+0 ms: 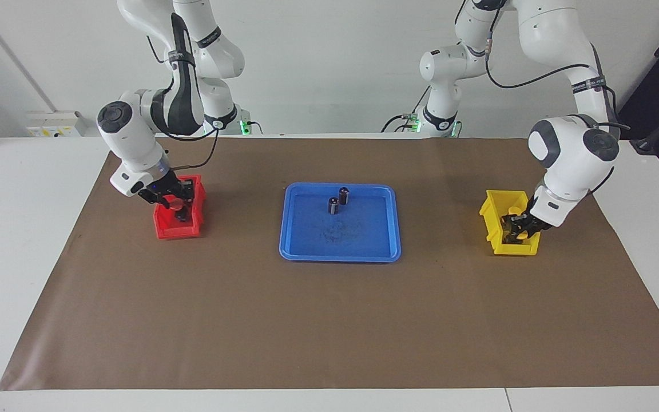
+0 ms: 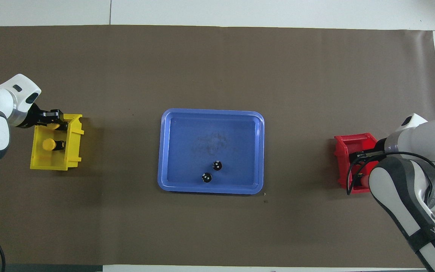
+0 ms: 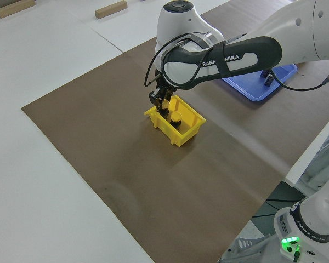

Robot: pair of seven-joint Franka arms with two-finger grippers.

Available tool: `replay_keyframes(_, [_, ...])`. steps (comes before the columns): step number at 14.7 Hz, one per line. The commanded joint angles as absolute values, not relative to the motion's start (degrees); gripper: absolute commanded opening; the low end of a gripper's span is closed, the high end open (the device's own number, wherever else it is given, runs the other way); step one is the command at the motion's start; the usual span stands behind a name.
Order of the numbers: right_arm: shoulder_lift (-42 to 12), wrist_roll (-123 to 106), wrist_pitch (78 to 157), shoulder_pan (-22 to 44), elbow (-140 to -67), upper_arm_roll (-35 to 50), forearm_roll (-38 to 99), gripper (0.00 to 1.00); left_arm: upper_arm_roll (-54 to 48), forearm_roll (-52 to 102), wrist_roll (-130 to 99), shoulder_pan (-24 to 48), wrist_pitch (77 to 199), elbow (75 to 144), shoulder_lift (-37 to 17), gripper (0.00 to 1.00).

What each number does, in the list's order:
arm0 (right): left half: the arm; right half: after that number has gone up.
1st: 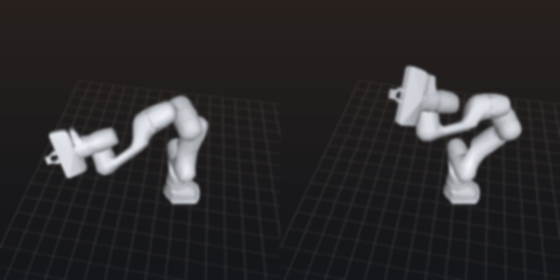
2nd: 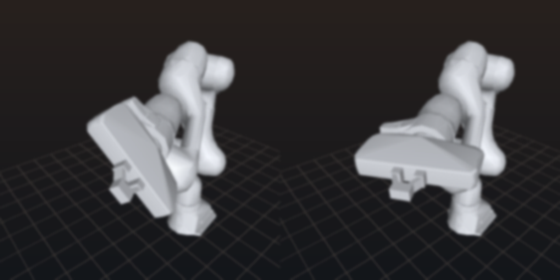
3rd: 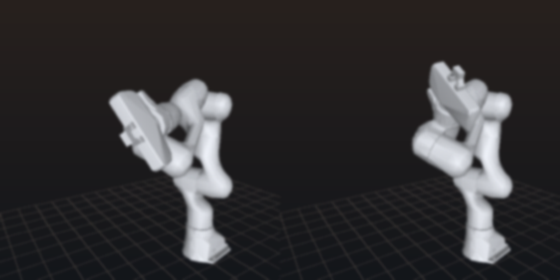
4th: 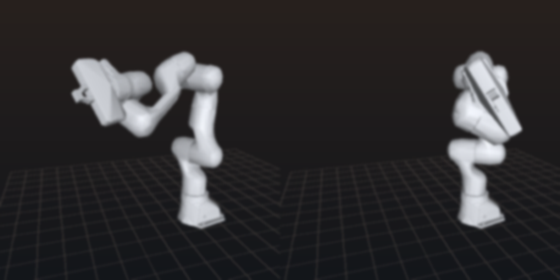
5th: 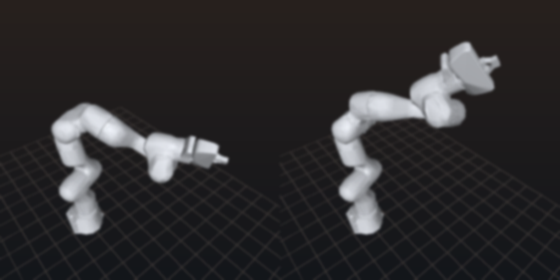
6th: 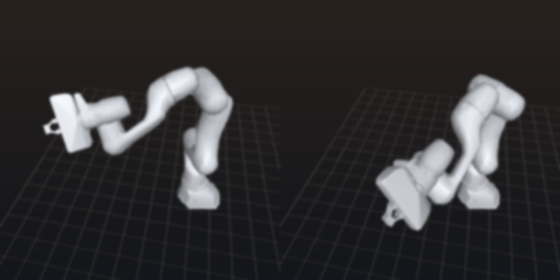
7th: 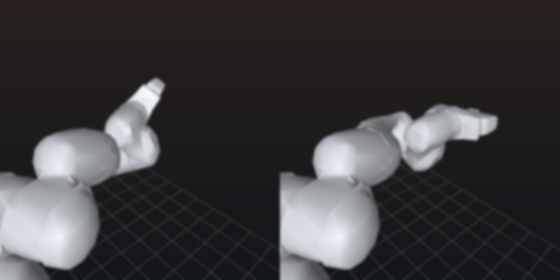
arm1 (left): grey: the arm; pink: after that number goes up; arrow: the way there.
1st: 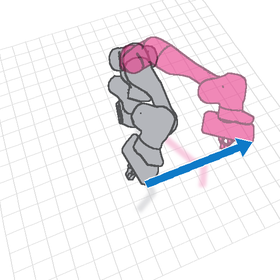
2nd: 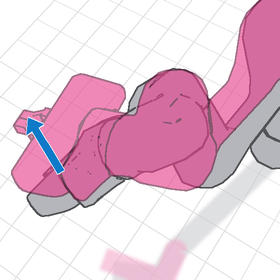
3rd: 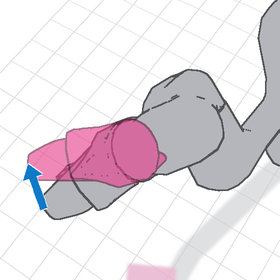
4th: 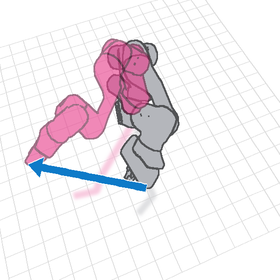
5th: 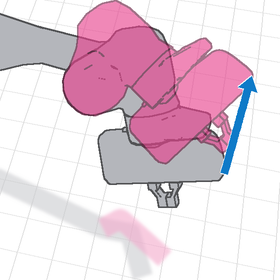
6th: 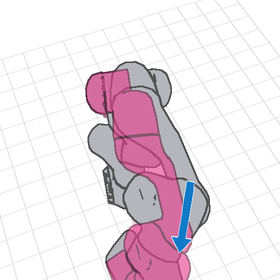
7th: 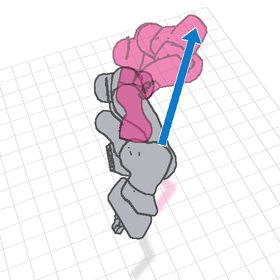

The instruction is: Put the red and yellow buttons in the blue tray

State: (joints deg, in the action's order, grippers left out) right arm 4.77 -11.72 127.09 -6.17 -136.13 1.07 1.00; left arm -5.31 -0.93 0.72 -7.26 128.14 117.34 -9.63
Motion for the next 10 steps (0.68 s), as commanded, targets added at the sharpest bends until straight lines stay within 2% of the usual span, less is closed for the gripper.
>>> replay_keyframes(1, [6.59, -14.59, 128.15, -8.08, -138.08, 1.32, 1.67, 0.52, -5.54, -1.76, 0.97, -7.82, 127.28, 116.29, -9.58, 0.26])
replay_keyframes(4, [6.59, -14.15, 127.97, -8.17, -138.08, 1.41, 1.76, 0.25, -5.54, -1.76, 1.05, -7.82, 120.87, 111.81, -9.49, 0.23])
replay_keyframes(5, [6.50, -13.98, 127.97, -8.00, -137.82, 1.41, 1.67, 0.19, -5.54, -1.76, 0.97, -7.74, 118.15, 109.88, -9.41, 0.23])
replay_keyframes(8, [5.28, -13.62, 124.30, -7.47, -133.44, 1.49, 1.67, 0.16, -5.54, -1.76, 0.97, -7.47, 110.24, 104.17, -9.32, 0.21])
replay_keyframes(10, [1.95, -13.28, 113.70, -7.38, -123.19, 1.49, 1.58, 0.17, -5.54, -1.76, 0.35, -6.68, 109.16, 102.48, -9.49, 0.19])
